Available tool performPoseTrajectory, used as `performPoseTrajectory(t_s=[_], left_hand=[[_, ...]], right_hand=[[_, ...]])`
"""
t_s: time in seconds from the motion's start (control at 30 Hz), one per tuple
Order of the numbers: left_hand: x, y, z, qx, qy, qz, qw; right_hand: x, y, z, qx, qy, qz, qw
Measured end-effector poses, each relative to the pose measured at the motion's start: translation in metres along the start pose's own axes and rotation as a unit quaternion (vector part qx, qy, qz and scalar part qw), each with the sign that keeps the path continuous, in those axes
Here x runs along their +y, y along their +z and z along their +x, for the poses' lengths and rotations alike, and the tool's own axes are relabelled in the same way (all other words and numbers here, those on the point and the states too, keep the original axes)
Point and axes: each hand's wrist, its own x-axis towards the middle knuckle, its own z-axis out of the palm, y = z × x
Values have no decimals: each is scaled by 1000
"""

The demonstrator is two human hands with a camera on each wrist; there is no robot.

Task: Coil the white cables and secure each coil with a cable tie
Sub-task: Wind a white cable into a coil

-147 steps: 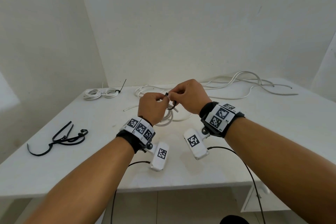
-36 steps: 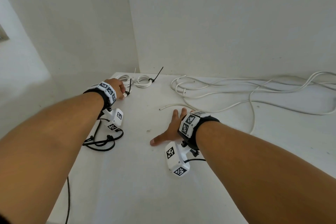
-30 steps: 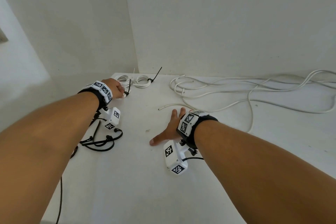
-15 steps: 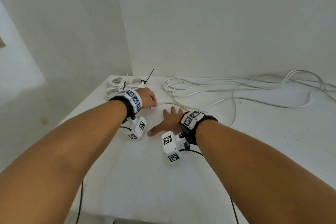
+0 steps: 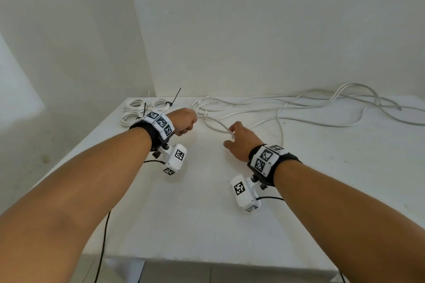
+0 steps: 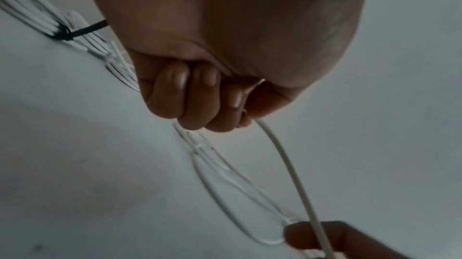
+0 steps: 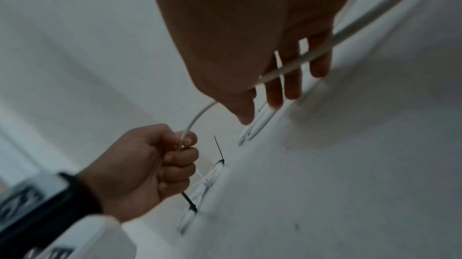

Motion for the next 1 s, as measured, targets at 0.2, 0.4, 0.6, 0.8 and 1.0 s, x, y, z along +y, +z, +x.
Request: performPoseTrajectory(t_s=[0.2, 0.4, 0.6, 0.8, 1.0], left_hand=[[15, 7, -48, -75, 118, -151, 979], [33, 31, -89, -180, 138, -330, 916], [57, 67, -121, -276, 178, -417, 847], [77, 80, -124, -144, 237, -539, 796], [74, 83, -104, 85, 294, -501, 810]], right_hand=[[16, -34, -7, 20, -38, 317, 948], [25, -60, -10, 101, -91, 321, 937], [26, -50, -32, 79, -112, 269, 953], [22, -33, -60, 53, -139, 164, 975], [8, -40, -75, 22, -172, 36, 984]])
